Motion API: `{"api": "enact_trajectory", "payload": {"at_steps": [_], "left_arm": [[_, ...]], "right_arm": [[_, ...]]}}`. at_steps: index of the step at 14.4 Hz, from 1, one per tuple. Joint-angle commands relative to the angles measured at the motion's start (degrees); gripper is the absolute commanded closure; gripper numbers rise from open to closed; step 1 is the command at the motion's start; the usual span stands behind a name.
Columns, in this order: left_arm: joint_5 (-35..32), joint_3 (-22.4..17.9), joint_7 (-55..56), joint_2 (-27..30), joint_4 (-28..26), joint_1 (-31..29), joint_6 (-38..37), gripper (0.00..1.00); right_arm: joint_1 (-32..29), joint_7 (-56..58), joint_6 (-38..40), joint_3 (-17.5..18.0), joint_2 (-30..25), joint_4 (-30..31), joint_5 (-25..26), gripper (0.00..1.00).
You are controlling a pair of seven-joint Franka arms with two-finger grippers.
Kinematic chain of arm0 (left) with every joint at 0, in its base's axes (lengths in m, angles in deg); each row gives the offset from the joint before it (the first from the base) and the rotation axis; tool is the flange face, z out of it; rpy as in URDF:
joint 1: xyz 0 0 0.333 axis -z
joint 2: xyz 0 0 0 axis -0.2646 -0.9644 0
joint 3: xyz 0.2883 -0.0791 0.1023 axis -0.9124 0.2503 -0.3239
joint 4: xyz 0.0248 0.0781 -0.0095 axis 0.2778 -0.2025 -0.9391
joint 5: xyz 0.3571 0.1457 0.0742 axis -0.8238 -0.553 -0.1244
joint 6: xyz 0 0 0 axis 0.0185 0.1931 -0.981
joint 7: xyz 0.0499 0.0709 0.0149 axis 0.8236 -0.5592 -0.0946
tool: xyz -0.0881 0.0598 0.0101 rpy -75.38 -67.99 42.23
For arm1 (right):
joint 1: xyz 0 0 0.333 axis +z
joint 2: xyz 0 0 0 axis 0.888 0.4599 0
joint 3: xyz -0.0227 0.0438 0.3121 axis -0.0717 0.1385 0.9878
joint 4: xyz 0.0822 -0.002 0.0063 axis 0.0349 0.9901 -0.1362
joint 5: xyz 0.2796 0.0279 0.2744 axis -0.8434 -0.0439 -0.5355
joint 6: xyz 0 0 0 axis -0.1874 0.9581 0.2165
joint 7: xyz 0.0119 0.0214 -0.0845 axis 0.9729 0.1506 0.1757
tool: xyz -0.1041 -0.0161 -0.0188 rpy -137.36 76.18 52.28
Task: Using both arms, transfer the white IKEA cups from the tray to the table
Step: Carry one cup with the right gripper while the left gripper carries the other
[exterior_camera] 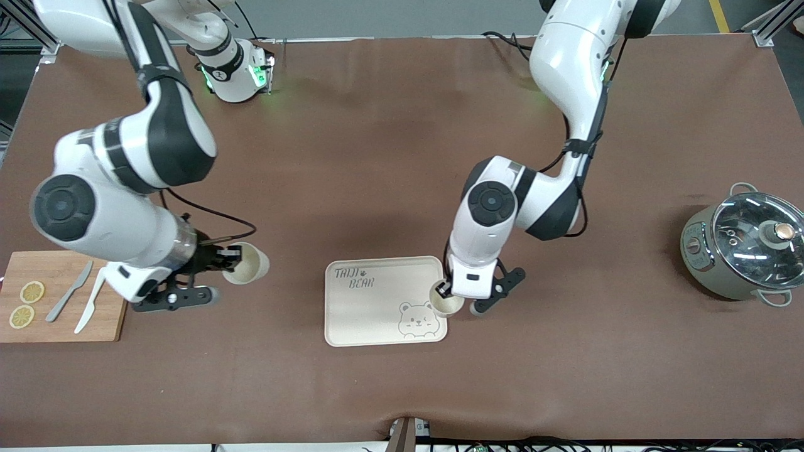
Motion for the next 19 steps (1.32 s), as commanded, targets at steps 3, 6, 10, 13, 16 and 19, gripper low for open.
{"api": "enact_trajectory", "payload": {"at_steps": [3, 6, 10, 13, 16, 19], "left_arm": [[-1.4, 0.1, -2.9, 3.1, -1.9, -3.2, -4.1, 1.0], [-1.4, 0.1, -7.8, 3.4, -2.0, -5.9, -6.6, 1.0], [-1.4, 0.2, -15.0, 4.5, -2.6, -10.0, -9.4, 1.0], [-1.4, 0.3, -19.9, 4.7, -2.8, -12.7, -10.7, 1.0], [-1.4, 0.4, -25.6, 4.7, -3.7, -15.7, -11.0, 1.0], [-1.4, 0.4, -31.9, 4.6, -4.3, -19.1, -11.0, 1.0]], "right_arm": [[-7.0, 11.7, 1.2, 0.7, -0.6, 0.4, -0.9, 1.0], [-10.0, 17.6, 0.4, 0.3, 0.3, 0.5, -0.6, 1.0], [-12.1, 20.9, -3.9, 0.2, 4.0, 1.2, -0.1, 1.0], [-13.1, 22.0, -9.4, 0.2, 7.4, 1.5, -0.3, 1.0], [-13.2, 23.7, -18.5, 0.2, 8.9, 5.8, -0.3, 1.0], [-13.2, 23.8, -23.9, 0.2, 11.1, 7.2, -0.3, 1.0]]}}
